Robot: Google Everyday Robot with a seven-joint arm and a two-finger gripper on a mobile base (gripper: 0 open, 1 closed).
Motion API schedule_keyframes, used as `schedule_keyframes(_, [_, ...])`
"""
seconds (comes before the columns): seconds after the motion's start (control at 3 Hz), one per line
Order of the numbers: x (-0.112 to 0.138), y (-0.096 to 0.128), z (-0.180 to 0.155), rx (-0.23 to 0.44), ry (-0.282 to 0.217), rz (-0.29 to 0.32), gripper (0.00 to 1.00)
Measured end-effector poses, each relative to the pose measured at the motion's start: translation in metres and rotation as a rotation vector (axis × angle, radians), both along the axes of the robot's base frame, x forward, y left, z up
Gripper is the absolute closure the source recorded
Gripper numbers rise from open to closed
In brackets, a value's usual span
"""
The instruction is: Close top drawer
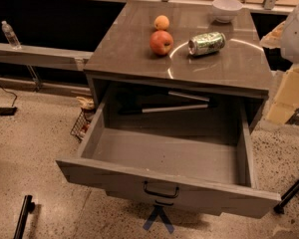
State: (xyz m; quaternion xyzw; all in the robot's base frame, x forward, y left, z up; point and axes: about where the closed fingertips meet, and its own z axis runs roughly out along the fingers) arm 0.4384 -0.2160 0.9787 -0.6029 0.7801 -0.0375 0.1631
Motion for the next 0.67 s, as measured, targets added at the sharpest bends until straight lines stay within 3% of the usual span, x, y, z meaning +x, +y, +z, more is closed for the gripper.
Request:
schedule_keyframes(0.33, [0.0, 0.0, 0.0, 0.0, 0.0, 0.0, 0.0])
schedule_keyframes(0.67, [0.0001, 0.0005, 0.0019, 0.0, -0.008, 0.0, 0.11])
